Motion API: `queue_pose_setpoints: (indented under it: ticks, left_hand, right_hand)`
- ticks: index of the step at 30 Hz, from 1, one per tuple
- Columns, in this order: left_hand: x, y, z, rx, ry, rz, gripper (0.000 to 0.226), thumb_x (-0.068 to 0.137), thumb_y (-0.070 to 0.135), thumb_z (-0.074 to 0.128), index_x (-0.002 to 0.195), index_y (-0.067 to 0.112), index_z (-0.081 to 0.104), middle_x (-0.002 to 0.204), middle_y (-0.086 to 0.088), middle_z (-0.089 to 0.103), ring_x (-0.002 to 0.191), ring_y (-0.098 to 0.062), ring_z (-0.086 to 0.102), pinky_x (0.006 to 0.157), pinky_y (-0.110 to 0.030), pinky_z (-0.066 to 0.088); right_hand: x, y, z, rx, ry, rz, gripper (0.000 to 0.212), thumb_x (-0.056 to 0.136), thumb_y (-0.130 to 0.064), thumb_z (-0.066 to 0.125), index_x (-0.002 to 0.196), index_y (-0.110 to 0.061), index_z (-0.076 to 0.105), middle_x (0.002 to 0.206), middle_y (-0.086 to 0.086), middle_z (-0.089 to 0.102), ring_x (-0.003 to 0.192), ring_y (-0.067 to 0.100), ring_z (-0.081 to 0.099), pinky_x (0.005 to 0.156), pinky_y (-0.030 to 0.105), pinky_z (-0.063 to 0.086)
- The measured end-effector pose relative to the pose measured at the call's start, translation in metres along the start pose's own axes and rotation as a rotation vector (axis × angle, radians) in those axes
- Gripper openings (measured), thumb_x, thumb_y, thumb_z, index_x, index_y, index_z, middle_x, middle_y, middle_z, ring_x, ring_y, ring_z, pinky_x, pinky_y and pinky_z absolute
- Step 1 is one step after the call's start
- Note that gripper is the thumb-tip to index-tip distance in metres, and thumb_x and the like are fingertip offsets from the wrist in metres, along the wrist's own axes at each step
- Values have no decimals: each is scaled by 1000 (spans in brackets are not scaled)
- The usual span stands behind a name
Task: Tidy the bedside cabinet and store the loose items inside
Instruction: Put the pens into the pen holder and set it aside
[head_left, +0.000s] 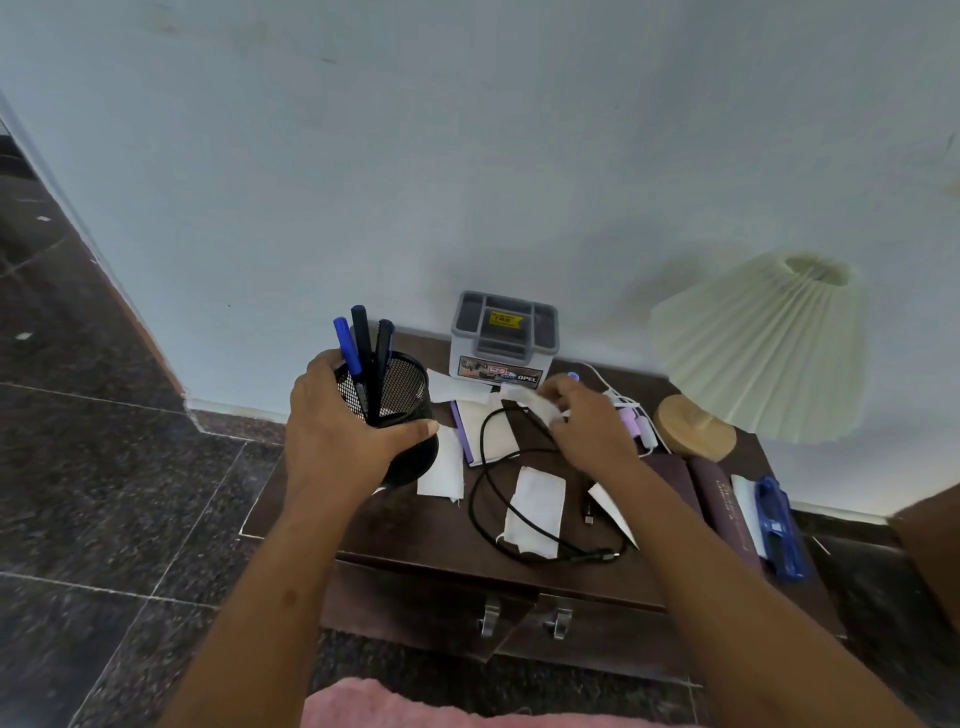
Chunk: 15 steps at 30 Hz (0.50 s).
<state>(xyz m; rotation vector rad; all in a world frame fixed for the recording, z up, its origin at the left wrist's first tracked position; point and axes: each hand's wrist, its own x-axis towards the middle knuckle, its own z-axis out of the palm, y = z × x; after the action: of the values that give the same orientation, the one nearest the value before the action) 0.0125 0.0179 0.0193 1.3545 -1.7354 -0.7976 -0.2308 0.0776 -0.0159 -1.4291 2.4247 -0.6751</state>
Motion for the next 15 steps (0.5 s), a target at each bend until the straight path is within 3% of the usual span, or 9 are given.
queue_pose_setpoints:
  ticks: [6,12,15]
  left_hand:
    - [-2,3,5,6,18,10,98,51,36,90,133,18,40,131,-5,47,120,-23,45,96,-35,38]
    - [-1,9,13,-6,66,8,99,54,32,89,136,15,37,134,-7,45,123,-25,44,97,-38,40]
    - [3,12,22,2,80,-1,100,55,30,89,137,13,35,135,-8,44,125,-25,43,97,-36,38]
  right_hand:
    - [4,21,-41,209,290,51,33,79,-6,55,104,-25,62,96,-1,68,80,14,56,72,23,41]
    - [0,26,-40,267,320,46,25,80,-8,57,101,-21,60,100,-2,66,96,19,60,83,29,44]
    - [1,29,-37,200,321,-2,24,80,-2,53,100,-15,52,98,4,64,88,25,56,78,34,43]
